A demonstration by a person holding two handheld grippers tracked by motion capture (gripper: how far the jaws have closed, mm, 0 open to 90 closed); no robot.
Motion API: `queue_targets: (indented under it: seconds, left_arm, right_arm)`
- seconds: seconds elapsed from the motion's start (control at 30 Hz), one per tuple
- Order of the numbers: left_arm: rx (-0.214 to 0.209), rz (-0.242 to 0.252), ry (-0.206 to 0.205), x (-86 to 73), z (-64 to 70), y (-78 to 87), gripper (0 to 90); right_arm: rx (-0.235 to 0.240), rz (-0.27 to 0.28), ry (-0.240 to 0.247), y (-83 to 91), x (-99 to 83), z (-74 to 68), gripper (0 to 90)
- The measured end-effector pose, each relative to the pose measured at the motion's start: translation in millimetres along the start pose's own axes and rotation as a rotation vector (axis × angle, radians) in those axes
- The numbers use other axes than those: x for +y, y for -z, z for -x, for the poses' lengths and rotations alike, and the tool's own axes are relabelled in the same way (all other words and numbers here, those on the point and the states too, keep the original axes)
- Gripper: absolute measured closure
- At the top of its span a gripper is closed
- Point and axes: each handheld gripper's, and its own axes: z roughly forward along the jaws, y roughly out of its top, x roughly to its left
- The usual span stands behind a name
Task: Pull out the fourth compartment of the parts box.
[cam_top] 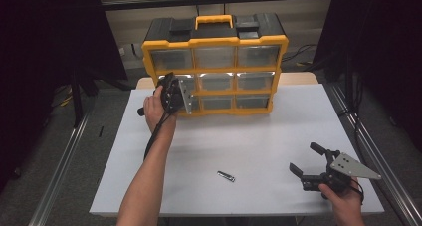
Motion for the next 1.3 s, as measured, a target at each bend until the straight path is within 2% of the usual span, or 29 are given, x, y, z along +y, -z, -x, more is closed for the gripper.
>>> queue_targets:
  seconds: [0.13,0.2,0.23,0.43,0.47,0.57,0.67,0.7,0.73,0.87,0.9,1.17,1.3]
  left_arm:
    - [-0.016,-0.011,0.003,0.9,-1.4,3.7,69.3]
    - [-0.012,-0.011,0.015,1.1,-1.3,5.2,70.6]
    - [-0.023,-0.003,0.026,1.1,-0.8,5.5,71.1]
    - [-0.025,-0.028,0.015,2.9,-1.9,11.3,71.4]
    - [-0.031,-0.02,0.034,2.3,-1.3,12.6,71.3]
    - [-0.024,-0.016,0.036,2.0,-1.4,14.8,71.2]
    - [-0.035,-0.023,0.039,1.8,-2.3,18.4,71.0]
    - [-0.026,-0.011,0.034,1.9,-2.6,18.9,70.9]
    - [-0.035,-0.017,0.043,1.5,-2.4,20.9,70.9]
    - [-0.034,-0.021,0.04,1.9,-3.6,23.4,70.8]
    - [-0.039,-0.024,0.027,2.1,-4.5,24.4,70.8]
    - [-0.048,-0.026,0.043,2.3,-4.2,26.2,70.8]
    - [-0.055,-0.038,0.034,2.8,-5.4,27.8,70.7]
  right_arm:
    - [0.0,0.002,0.002,-0.1,-0.5,0.6,1.1]
    - [-0.004,0.002,-0.002,-0.2,-0.6,0.6,1.2]
    - [-0.004,0.002,-0.002,-0.2,-0.6,0.6,1.1]
    - [-0.001,0.004,0.002,-0.6,0.1,-0.5,1.1]
    - [0.0,-0.001,0.005,-0.4,0.1,-0.8,1.1]
    - [0.003,-0.002,0.006,-0.4,0.1,-1.2,1.1]
    - [0.009,0.002,0.011,-0.6,0.3,-1.2,1.1]
    - [0.009,0.002,0.011,-0.6,0.4,-1.3,1.1]
    - [0.009,0.002,0.011,-0.6,0.4,-1.3,1.1]
    - [0.007,0.007,0.014,-0.9,0.6,-1.2,1.1]
    - [0.007,0.007,0.013,-0.9,0.6,-1.2,1.1]
    - [0.002,0.01,0.009,1.6,1.6,-2.0,1.1]
    - [-0.001,0.01,0.013,3.0,1.8,-1.5,1.1]
